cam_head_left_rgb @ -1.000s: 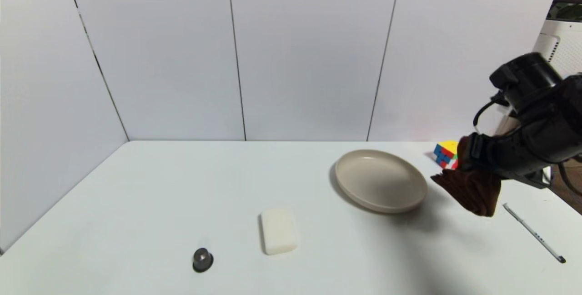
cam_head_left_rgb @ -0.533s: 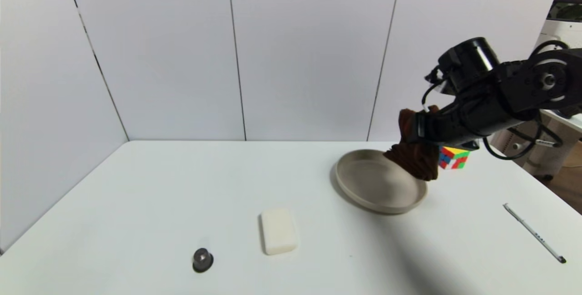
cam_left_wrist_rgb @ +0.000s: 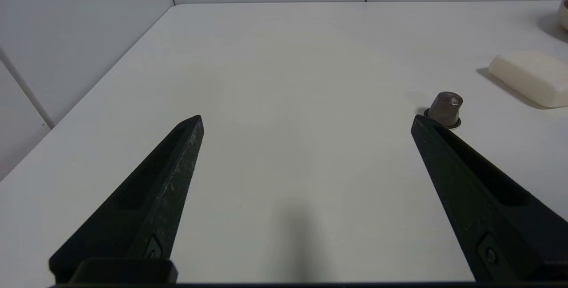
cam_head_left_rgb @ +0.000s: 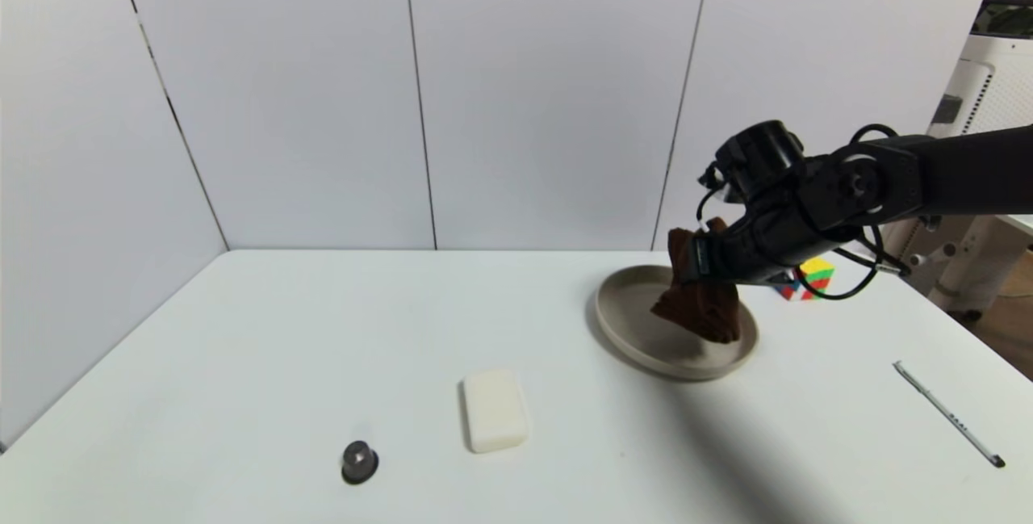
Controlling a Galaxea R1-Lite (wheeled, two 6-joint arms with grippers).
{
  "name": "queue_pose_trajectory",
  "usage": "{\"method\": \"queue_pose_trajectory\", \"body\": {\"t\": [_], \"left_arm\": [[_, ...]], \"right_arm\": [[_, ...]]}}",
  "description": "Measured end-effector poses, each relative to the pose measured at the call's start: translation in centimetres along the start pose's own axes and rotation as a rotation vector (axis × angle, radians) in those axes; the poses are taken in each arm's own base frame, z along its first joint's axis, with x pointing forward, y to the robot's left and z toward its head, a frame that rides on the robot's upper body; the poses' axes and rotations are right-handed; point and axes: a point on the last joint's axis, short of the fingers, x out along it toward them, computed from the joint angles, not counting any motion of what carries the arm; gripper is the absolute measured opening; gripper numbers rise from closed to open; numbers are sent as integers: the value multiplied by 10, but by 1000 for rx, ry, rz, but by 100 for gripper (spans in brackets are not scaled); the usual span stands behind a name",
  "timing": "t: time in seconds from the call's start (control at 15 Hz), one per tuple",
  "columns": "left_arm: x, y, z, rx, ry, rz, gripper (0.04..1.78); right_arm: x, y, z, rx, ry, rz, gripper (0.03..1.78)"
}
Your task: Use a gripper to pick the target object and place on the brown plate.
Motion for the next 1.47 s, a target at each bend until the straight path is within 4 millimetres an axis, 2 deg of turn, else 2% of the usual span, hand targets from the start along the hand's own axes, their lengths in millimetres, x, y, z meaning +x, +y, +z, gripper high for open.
{"method": "queue_pose_trajectory", "body": {"t": [0.27, 0.47, 0.6, 0.8, 0.93, 1.13, 1.27, 1.47], "left_arm": [[0, 0, 0, 0, 0, 0, 169], [0, 0, 0, 0, 0, 0, 169], [0, 0, 0, 0, 0, 0, 169], [0, 0, 0, 0, 0, 1, 169], [0, 0, 0, 0, 0, 1, 169], [0, 0, 0, 0, 0, 0, 169], [0, 0, 0, 0, 0, 0, 169], [0, 0, 0, 0, 0, 0, 169]], "right_arm": [[1, 5, -4, -10, 16, 8, 121], [-13, 4, -10, -13, 21, 42, 137], [-34, 1, -16, -12, 10, 68, 145], [-87, -16, -38, -29, -6, 81, 153], [-128, -34, -68, -63, -30, 65, 157], [-177, -60, -134, -104, -130, 9, 162], [-194, -73, -185, -129, -253, -32, 164], [-195, -85, -255, -182, -492, -83, 166]]}}
